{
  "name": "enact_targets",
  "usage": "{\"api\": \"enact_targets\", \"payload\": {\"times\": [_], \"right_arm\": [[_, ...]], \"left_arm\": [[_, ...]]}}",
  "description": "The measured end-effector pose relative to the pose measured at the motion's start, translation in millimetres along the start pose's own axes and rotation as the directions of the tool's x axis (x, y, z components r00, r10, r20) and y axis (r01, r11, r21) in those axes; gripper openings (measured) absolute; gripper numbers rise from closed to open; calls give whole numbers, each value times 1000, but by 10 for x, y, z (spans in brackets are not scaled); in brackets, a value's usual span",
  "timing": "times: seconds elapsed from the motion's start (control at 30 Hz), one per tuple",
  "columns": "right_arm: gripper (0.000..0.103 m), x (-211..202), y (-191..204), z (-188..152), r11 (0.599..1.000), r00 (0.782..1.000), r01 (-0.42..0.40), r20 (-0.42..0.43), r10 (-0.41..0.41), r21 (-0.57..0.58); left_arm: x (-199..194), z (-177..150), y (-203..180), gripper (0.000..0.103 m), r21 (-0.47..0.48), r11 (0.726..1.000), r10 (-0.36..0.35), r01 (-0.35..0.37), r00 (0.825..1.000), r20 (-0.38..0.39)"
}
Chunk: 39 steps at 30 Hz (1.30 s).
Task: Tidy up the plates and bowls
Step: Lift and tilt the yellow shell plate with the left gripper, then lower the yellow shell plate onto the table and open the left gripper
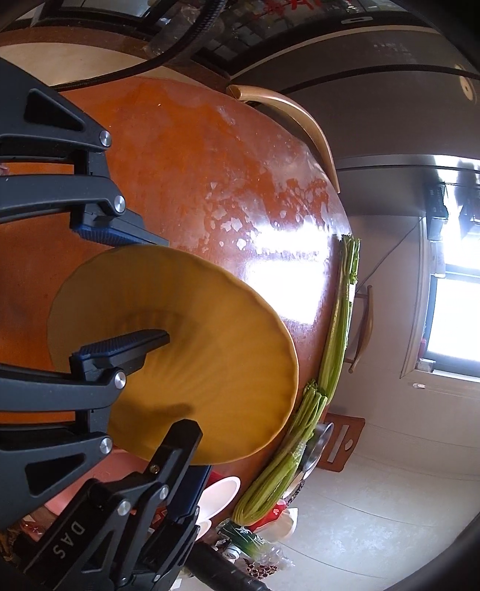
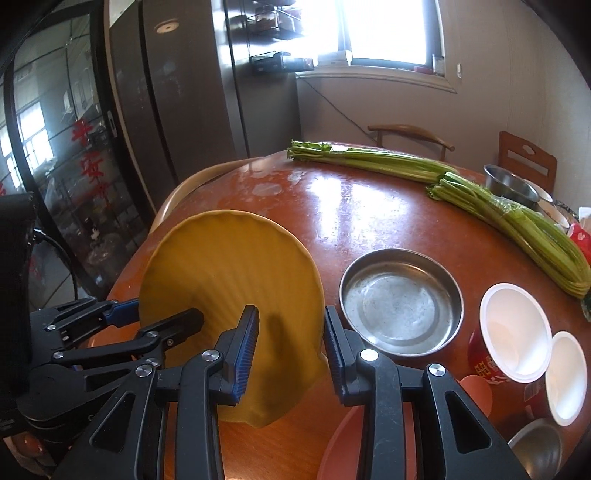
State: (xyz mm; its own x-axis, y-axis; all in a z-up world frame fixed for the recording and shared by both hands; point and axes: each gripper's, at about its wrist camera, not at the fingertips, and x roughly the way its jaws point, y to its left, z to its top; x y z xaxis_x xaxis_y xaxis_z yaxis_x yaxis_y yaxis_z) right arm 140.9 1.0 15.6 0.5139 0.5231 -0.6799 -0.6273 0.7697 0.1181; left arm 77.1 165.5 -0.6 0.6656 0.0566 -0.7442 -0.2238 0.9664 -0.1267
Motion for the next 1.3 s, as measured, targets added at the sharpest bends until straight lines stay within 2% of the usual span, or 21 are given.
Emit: {"api": "enact_targets", "payload": {"times": [0.43,0.77,1.3], "right_arm": [[37,514,12,-139,998,996,-24,-88,29,52],[37,605,61,-216,998,994,-24,-109,30,52],[37,641,24,-356,997,990,-31,-134,40,68]], "left_arm": [[385,-12,254,43,21,999,49,-48,998,-39],[514,-32,351,43,23,999,49,-48,998,-50],[524,-63,272,43,58,996,66,-64,997,-32]]}}
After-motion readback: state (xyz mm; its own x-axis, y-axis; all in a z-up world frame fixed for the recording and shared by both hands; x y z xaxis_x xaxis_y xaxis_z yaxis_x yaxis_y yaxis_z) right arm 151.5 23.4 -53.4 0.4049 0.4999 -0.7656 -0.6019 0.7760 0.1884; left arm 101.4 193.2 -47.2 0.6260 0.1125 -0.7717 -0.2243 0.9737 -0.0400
